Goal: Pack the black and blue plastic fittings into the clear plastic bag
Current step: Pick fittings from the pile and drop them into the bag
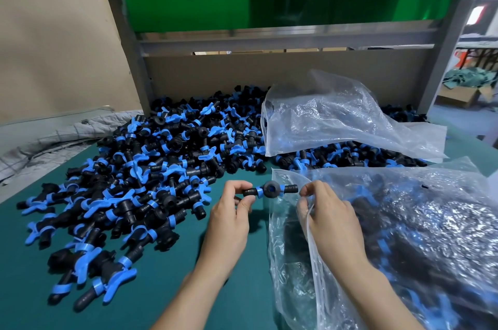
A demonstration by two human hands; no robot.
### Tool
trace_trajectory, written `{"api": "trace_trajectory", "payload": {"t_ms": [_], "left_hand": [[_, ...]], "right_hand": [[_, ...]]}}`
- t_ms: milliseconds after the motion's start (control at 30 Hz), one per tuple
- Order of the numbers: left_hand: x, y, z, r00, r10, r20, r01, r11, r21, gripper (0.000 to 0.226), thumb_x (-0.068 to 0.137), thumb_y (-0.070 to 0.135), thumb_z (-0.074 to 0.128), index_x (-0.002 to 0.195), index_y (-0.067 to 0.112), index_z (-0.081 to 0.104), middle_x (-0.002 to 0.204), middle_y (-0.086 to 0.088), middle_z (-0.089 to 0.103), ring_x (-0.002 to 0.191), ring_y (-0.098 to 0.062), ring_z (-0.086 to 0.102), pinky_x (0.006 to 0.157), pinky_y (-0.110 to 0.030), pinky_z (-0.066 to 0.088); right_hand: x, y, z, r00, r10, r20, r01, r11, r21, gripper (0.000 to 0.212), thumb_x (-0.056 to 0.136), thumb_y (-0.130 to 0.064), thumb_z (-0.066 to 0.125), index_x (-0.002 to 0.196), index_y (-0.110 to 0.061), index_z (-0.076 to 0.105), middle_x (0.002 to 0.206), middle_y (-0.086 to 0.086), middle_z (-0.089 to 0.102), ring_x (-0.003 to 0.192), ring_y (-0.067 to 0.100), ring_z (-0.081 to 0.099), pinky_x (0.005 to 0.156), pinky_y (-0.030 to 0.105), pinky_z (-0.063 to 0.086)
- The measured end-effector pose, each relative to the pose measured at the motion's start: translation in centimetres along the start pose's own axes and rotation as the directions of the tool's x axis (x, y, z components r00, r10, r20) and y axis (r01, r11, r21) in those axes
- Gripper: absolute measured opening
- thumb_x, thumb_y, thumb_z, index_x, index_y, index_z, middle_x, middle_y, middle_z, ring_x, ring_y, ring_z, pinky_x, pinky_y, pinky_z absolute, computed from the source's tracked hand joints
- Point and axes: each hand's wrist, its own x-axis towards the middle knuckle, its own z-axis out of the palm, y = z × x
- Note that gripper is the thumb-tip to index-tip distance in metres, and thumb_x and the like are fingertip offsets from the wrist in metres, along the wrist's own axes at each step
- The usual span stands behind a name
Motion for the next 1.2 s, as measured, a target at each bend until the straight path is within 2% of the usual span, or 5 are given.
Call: {"api": "trace_trajectory", "payload": {"t_ms": [367, 600, 867, 1033, 1200], "left_hand": [[0.5, 0.5, 0.1, 0.964, -0.265, -0.014, 0.246, 0.912, -0.329, 0.026, 0.105, 0.031, 0.037, 0.097, 0.020, 0.059, 0.080, 0.005, 0.066, 0.071, -0.005, 0.060, 0.062, -0.022, 0.047], [1.4, 1.5, -1.3, 0.772, -0.457, 0.441, 0.512, 0.038, -0.858, 0.025, 0.104, 0.022, 0.038, 0.094, 0.014, 0.060, 0.070, 0.001, 0.060, 0.059, -0.011, 0.057, 0.053, -0.023, 0.048], [1.6, 1.3, -2.1, 0.735, -0.440, 0.517, 0.478, -0.205, -0.854, 0.027, 0.104, 0.021, 0.037, 0.092, 0.012, 0.060, 0.074, 0.002, 0.057, 0.059, -0.011, 0.053, 0.062, -0.024, 0.041], [1.7, 1.0, -2.0, 0.768, -0.421, 0.483, 0.500, -0.077, -0.863, 0.027, 0.104, 0.022, 0.038, 0.094, 0.014, 0.061, 0.074, 0.002, 0.059, 0.061, -0.011, 0.055, 0.057, -0.024, 0.046], [1.7, 1.0, -2.2, 0.930, -0.279, 0.238, 0.364, 0.782, -0.506, 0.020, 0.102, 0.020, 0.047, 0.104, 0.019, 0.067, 0.092, 0.000, 0.071, 0.081, -0.011, 0.062, 0.066, -0.024, 0.050]], "right_hand": [[0.0, -0.2, -0.2, 1.000, 0.003, 0.019, -0.003, 1.000, -0.006, 0.008, 0.098, -0.026, 0.050, 0.093, -0.028, 0.045, 0.077, -0.010, 0.051, 0.060, 0.008, 0.036, 0.069, 0.035, 0.028], [0.0, -0.2, -0.3, 0.999, 0.005, 0.033, -0.005, 1.000, 0.001, 0.006, 0.099, -0.025, 0.050, 0.093, -0.027, 0.046, 0.076, -0.009, 0.052, 0.060, 0.009, 0.038, 0.069, 0.035, 0.029], [0.0, -0.2, -0.2, 1.000, 0.006, 0.021, -0.006, 1.000, -0.003, 0.008, 0.098, -0.025, 0.050, 0.092, -0.028, 0.046, 0.074, -0.009, 0.051, 0.057, 0.003, 0.037, 0.067, 0.035, 0.027], [-0.1, -0.1, -0.2, 1.000, 0.003, 0.023, -0.003, 1.000, 0.008, 0.009, 0.098, -0.026, 0.050, 0.091, -0.029, 0.045, 0.076, -0.009, 0.053, 0.059, 0.002, 0.038, 0.067, 0.034, 0.028], [-0.2, 0.1, -0.2, 1.000, 0.017, 0.024, -0.021, 0.987, 0.161, 0.006, 0.098, -0.032, 0.046, 0.092, -0.032, 0.045, 0.089, -0.013, 0.057, 0.070, 0.019, 0.055, 0.066, 0.037, 0.041]]}}
